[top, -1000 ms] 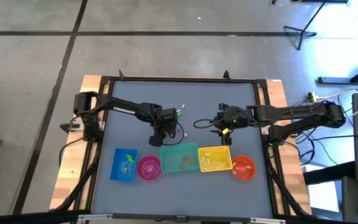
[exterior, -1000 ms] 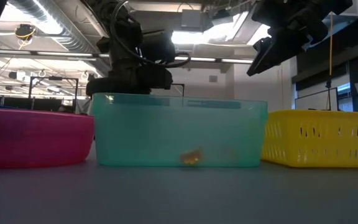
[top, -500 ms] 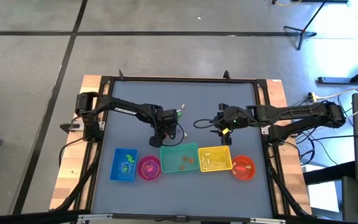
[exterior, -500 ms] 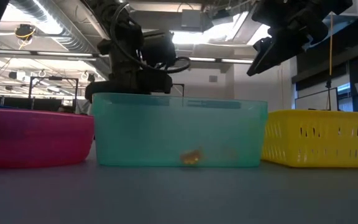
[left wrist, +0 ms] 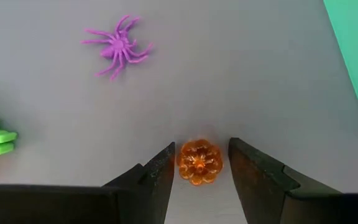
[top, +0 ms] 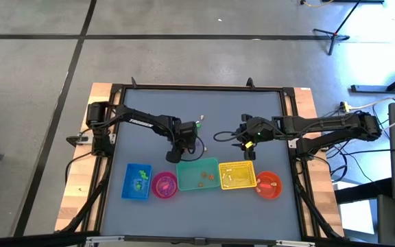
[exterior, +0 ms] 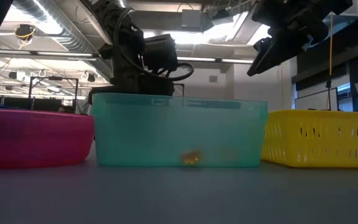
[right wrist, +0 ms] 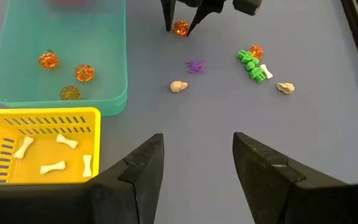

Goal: Sort Halloween decoration
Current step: Put the orange pumpkin toy into the green bin

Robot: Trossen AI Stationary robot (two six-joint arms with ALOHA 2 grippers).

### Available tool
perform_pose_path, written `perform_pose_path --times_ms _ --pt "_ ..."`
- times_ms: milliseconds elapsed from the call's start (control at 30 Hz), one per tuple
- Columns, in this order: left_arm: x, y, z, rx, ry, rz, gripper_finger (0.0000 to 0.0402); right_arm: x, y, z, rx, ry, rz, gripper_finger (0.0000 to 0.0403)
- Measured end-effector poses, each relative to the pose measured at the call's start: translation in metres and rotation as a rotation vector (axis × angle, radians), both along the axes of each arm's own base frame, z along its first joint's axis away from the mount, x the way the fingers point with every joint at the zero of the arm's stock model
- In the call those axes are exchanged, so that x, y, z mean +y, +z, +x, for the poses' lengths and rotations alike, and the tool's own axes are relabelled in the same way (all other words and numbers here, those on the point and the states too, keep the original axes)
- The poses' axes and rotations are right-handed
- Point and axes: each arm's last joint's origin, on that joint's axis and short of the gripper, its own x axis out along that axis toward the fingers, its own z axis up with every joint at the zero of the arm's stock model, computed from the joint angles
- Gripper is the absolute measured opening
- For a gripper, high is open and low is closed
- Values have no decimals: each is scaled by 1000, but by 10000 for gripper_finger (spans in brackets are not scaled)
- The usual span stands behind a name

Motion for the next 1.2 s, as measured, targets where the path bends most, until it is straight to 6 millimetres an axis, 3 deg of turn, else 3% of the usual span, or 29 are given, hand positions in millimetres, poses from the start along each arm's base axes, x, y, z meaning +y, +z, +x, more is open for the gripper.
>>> perform_pose_path --times_ms 167,500,900,1200 --pt "0 0 0 6 7 13 140 0 0 0 -1 0 0 189" --pt "0 -1 -1 12 10 16 84 0 0 0 -2 0 0 189" --pt "0 2 -2 8 54 13 80 0 0 0 -2 0 0 189" --pt "1 21 -6 -48 72 44 79 0 0 0 -3 0 0 189"
